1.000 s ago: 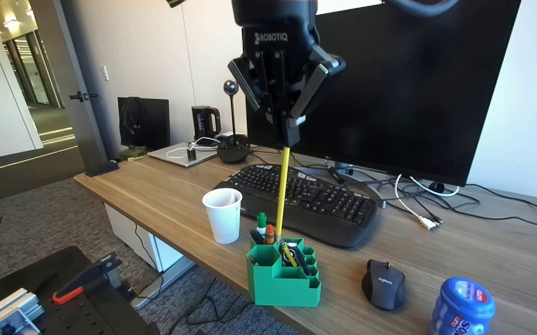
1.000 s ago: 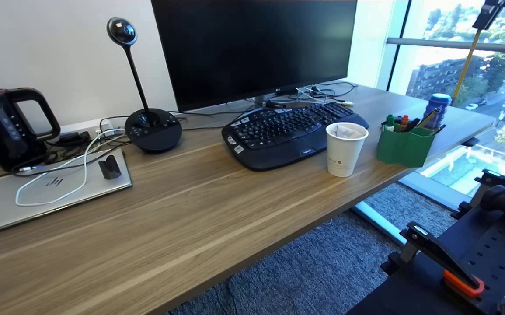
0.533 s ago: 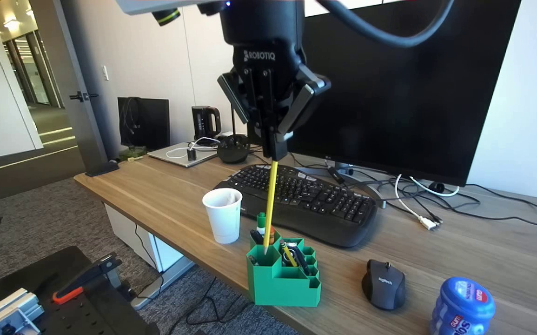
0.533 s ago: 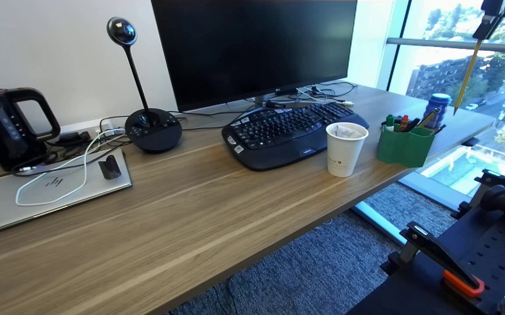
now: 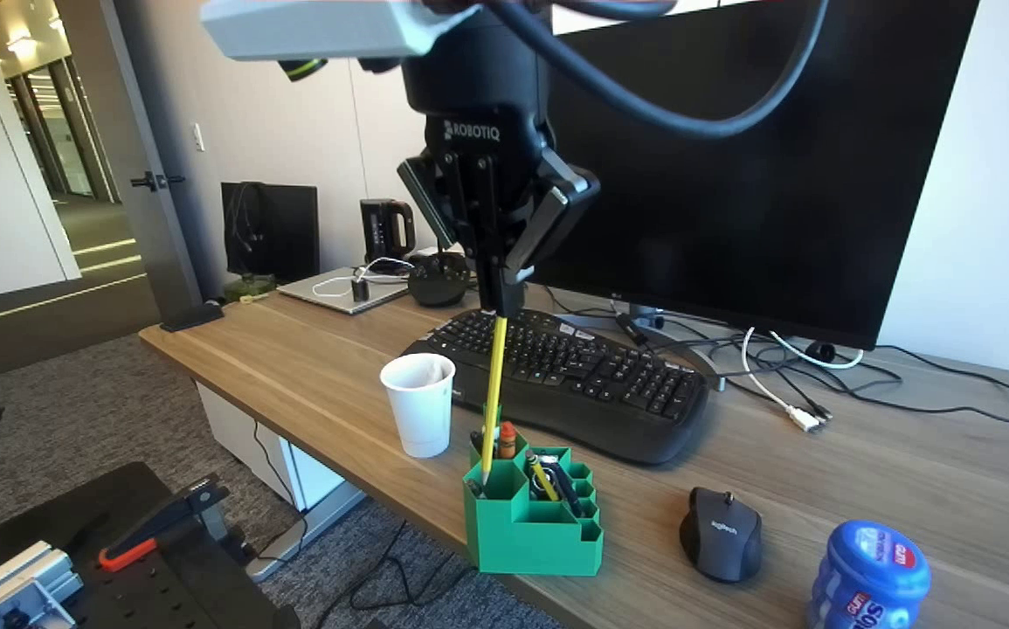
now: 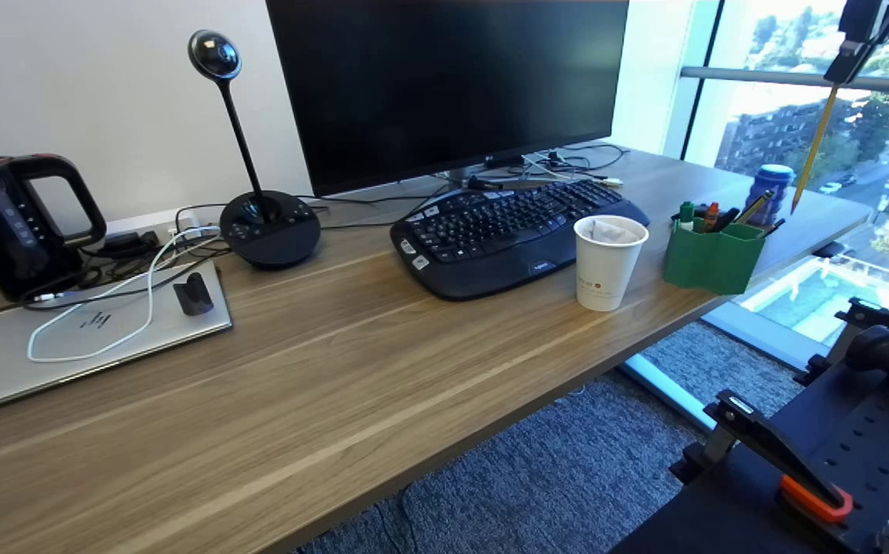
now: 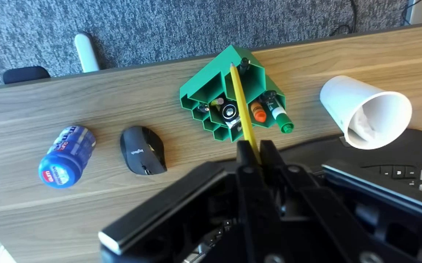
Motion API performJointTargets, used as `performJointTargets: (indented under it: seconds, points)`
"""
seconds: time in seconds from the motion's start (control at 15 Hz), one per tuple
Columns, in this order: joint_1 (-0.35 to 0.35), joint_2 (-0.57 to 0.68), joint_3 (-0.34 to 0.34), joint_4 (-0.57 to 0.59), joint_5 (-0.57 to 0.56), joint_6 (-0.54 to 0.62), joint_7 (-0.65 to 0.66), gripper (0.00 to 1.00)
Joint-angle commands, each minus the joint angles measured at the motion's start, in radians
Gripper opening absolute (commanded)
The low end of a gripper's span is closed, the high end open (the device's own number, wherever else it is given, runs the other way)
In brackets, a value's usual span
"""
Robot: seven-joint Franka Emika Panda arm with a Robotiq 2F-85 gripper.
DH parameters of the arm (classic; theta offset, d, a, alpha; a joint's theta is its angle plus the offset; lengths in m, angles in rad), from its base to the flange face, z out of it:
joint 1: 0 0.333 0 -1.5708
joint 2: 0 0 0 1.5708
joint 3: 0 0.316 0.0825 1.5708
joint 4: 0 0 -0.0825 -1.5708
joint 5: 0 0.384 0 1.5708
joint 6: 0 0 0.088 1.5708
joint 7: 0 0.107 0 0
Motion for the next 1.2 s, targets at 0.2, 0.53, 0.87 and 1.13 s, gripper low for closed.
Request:
performJointTargets:
  seconds: [0.2,0.53,0.87,1.13]
  points:
    - [0.037,0.013,0.000,0.008,0.091,0.078,-0.043,0.02]
    - [0.049,0.025,-0.001,0.012,0.118,0.110,-0.052,0.02]
    - [0.044,0.031,-0.002,0.015,0.112,0.104,-0.059,0.02]
    - [0.040,0.035,-0.002,0.016,0.108,0.104,-0.059,0.02]
